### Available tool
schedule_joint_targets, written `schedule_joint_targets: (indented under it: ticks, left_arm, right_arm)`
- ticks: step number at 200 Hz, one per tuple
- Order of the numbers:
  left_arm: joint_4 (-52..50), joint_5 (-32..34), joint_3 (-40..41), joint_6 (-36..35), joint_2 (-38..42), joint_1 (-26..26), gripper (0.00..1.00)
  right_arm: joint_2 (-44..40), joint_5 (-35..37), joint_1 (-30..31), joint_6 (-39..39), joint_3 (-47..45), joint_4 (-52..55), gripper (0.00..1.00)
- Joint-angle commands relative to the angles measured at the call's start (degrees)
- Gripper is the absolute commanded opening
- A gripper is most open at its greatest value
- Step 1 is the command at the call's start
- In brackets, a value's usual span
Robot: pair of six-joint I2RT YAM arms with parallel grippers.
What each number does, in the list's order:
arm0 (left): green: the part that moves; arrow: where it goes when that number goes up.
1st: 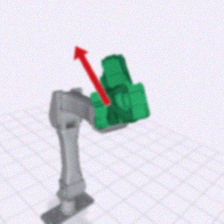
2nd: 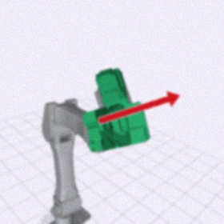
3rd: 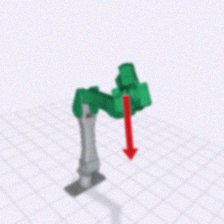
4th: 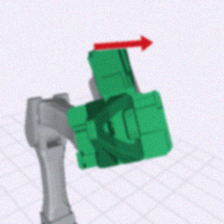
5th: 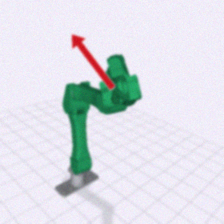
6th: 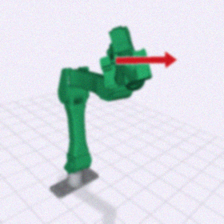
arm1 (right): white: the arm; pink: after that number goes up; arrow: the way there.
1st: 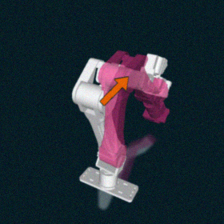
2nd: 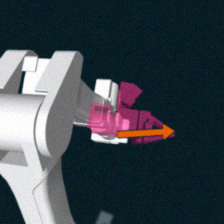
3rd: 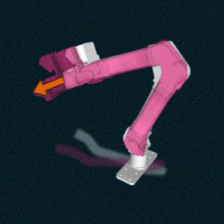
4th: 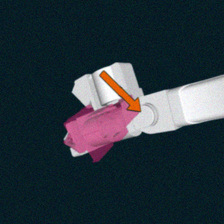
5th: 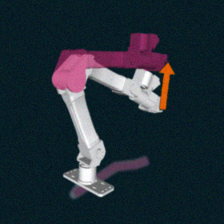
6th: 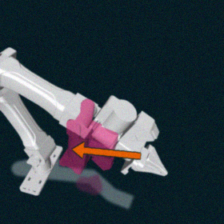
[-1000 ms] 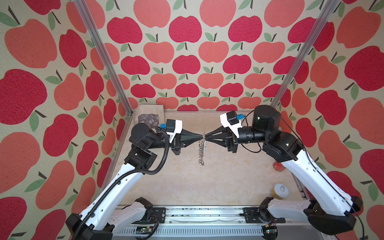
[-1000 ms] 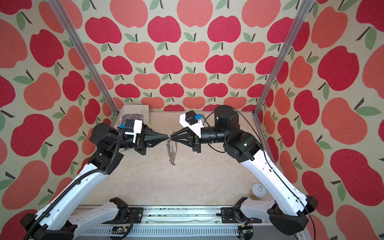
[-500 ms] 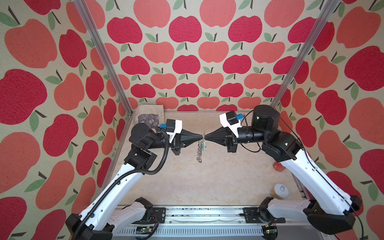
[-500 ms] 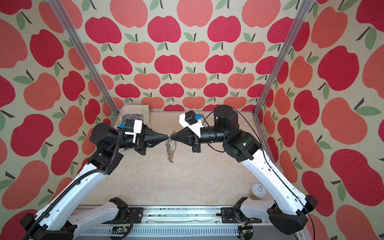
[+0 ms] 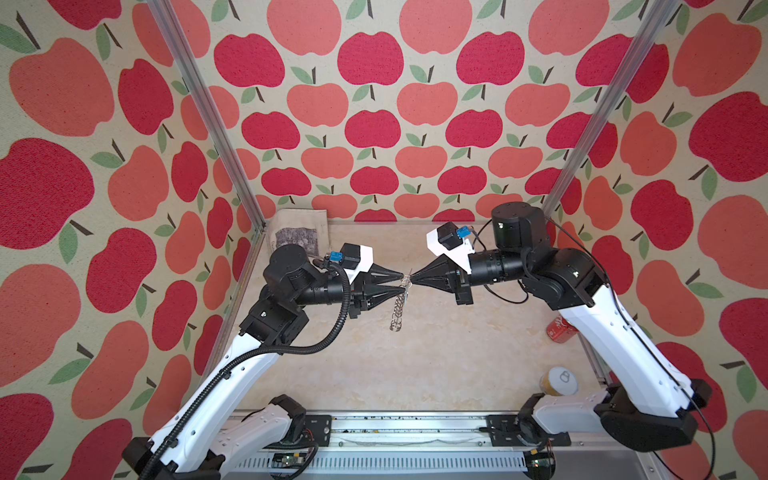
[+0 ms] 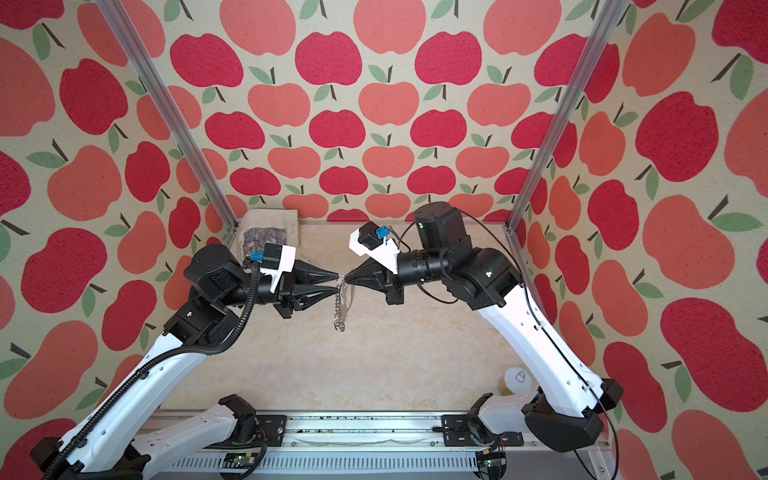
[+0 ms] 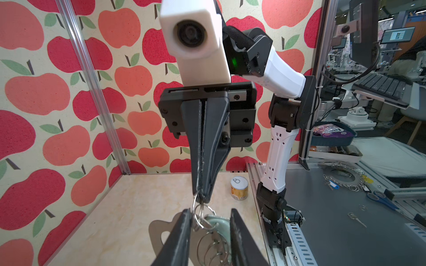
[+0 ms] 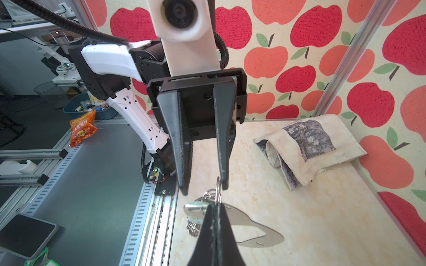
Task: Attach keys to a key ring
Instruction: Insert the key into the keyring.
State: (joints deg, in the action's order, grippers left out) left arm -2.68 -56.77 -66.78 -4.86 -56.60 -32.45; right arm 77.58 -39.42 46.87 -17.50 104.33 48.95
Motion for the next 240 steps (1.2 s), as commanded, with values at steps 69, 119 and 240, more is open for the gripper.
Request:
schedule_joint_targets:
  ticks: [69, 119, 240]
  left_arm:
    - [-17.3, 6.0, -8.2, -10.0, -2.2, -3.0, 0.30]
    - [-19.6, 7.5, -8.8, -11.6, -2.9, -3.4, 0.27]
    - [-20.0, 7.2, -9.1, -12.0, -3.9, -3.9, 0.20]
  right_arm:
    - [4.6, 5.6, 3.1, -5.2, 7.0, 12.8, 0.00]
    - [4.6, 5.5, 3.3, -5.4, 7.6, 12.8, 0.00]
    - [4.2, 5.3, 4.0, -6.2, 7.6, 12.6, 0.00]
